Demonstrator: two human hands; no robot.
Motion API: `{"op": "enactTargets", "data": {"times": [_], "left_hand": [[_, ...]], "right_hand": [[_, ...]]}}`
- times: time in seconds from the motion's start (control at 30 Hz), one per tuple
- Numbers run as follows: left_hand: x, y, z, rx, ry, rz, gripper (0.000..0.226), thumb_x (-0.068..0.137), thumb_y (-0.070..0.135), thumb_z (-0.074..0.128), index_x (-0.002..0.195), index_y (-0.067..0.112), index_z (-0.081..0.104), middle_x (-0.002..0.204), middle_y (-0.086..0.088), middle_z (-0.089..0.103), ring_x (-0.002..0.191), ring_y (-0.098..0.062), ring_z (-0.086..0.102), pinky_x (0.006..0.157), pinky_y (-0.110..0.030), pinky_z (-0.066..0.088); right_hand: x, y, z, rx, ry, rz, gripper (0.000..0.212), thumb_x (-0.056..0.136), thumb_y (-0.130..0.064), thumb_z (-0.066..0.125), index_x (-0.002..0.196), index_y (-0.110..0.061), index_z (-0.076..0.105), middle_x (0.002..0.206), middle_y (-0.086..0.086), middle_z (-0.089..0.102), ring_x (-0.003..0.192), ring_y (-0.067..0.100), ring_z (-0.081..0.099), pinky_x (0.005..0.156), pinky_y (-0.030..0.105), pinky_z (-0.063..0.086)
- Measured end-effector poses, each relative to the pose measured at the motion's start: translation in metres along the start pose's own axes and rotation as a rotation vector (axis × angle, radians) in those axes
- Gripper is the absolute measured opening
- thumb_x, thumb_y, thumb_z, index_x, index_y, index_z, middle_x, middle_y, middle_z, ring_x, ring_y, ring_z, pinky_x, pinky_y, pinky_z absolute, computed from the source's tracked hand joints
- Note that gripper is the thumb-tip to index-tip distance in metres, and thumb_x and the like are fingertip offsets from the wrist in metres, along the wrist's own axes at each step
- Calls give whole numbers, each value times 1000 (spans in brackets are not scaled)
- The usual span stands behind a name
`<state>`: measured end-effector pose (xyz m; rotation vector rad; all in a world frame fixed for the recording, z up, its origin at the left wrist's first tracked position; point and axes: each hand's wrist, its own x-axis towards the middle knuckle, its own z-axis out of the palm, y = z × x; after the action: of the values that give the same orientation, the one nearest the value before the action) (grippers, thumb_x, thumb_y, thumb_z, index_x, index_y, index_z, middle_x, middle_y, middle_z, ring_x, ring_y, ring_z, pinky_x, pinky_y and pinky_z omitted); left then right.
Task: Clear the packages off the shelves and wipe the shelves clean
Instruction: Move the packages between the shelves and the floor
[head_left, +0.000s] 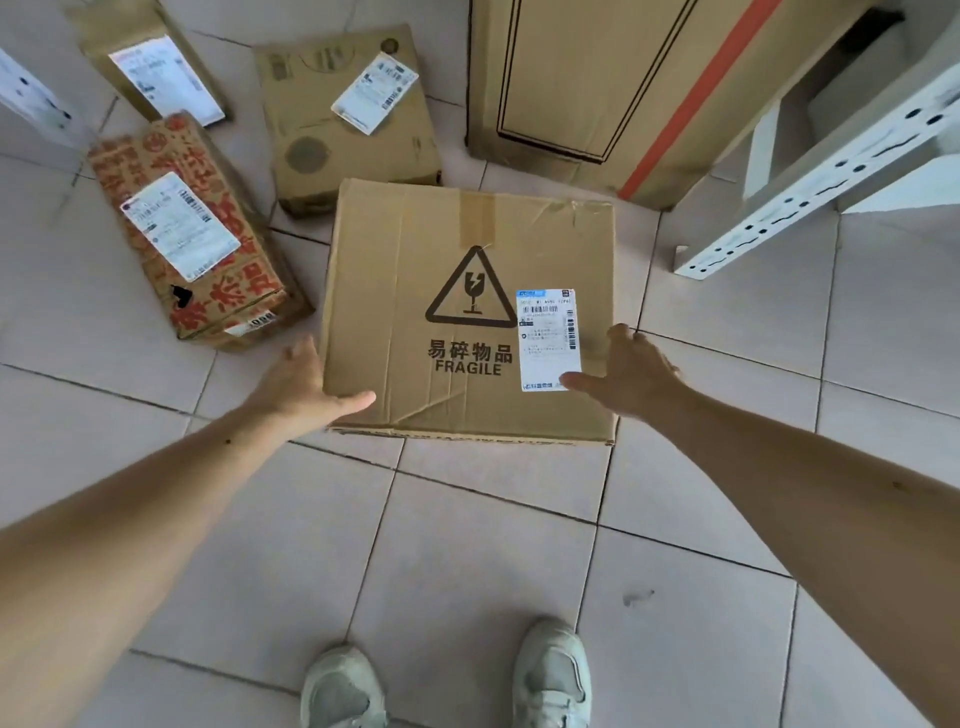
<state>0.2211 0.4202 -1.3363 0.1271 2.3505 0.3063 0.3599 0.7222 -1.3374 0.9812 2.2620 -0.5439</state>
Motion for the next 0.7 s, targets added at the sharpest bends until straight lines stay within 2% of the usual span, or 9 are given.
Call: {"op": "enactTargets", "data": {"times": [0.1,0.17,0.27,0.37,0.57,0.7], "left_hand": [[29,1,20,-122,35,-41,111,65,45,88,146,9,20,148,-15,36,135,-35,40,111,-47,36],[43,-3,32,-186,41,-70,117,59,43,91,145,10,19,147,-14,38,134,-34,41,111,-47,36],[56,-9,40,-312,45,-97,121,47,44,96,141,11,28,143,-8,44,131,-29,44,108,-38,38],[59,-14,45,-382,51,-82,110,56,26,95,143,10,30,142,-6,43,132,-25,43,98,-28,35],[57,-27,49,-448,53,-25,119,47,27,98,143,14,29,138,-2,44,129,-23,44,101,-31,37],[39,-31,49,-471,0,30,122,42,28,99,142,16,30,131,4,45,118,-14,44,102,-31,38]], "right_hand": [[26,7,17,48,-9,69,109,73,-67,74,148,-5,24,143,15,43,134,34,43,107,48,41],[39,12,27,106,-32,77,118,70,-70,73,150,-4,18,145,13,43,134,32,43,106,44,41],[51,17,37,210,-67,66,115,71,-67,75,149,-5,17,142,9,47,132,29,45,98,35,41],[55,19,46,332,-72,57,107,71,-60,79,145,-12,18,137,6,51,125,28,51,95,36,44],[46,23,51,393,-15,20,107,66,-61,82,143,-20,21,136,5,53,124,30,51,102,45,47],[26,29,46,410,1,28,104,66,-58,84,142,-21,23,135,4,53,123,30,51,102,46,47]]}}
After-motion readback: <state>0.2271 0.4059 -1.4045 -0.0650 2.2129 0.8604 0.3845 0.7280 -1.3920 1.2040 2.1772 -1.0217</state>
